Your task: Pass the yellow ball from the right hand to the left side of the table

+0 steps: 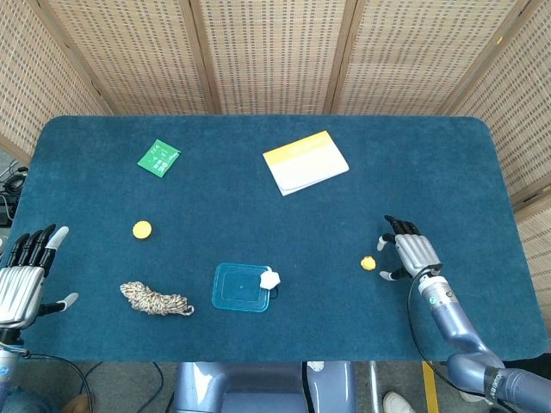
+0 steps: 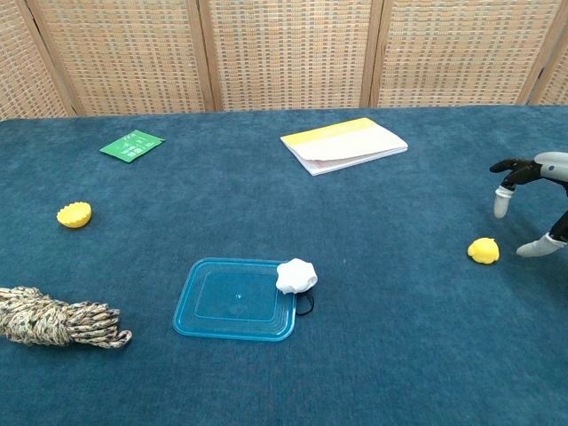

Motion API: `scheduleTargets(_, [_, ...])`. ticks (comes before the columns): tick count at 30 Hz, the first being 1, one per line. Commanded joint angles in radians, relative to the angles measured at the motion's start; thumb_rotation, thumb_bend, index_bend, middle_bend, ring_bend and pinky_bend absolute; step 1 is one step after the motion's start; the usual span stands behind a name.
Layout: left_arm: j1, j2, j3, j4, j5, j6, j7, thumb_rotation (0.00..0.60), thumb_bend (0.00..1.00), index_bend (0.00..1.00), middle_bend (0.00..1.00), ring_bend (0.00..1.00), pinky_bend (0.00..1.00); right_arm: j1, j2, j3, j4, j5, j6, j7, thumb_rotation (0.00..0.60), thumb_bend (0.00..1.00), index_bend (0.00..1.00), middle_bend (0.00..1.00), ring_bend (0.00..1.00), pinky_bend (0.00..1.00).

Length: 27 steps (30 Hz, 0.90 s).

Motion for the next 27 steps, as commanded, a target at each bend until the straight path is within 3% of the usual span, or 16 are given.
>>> scheduleTargets(1, [-0.002, 0.001, -0.001, -0.001, -0.003, -0.002, 0.001, 0.6, 0.06, 0.0, 0.0, 0.0, 0.0, 0.013, -0.022, -0.001, 0.023, 0.019, -0.013, -0.008, 0.6, 0.11, 0.43, 0.0, 0.0, 0.0])
scheduleTargets(19, [-0.017, -0.006, -0.005, 0.002, -0.033, -0.028, 0.016, 0.6, 0.06, 0.0, 0.0, 0.0, 0.0, 0.059, -0.085, -0.014, 0.083, 0.08, -0.059, -0.038, 0.6, 0.18, 0.44, 0.0, 0.0, 0.0])
scheduleTargets(27, [-0.021, -0.007, -0.006, 0.003, -0.042, -0.034, 0.018, 0.6, 0.05, 0.0, 0.0, 0.0, 0.0, 0.07, -0.103, -0.017, 0.105, 0.106, -0.068, -0.05, 0.6, 0.27, 0.53, 0.0, 0.0, 0.0])
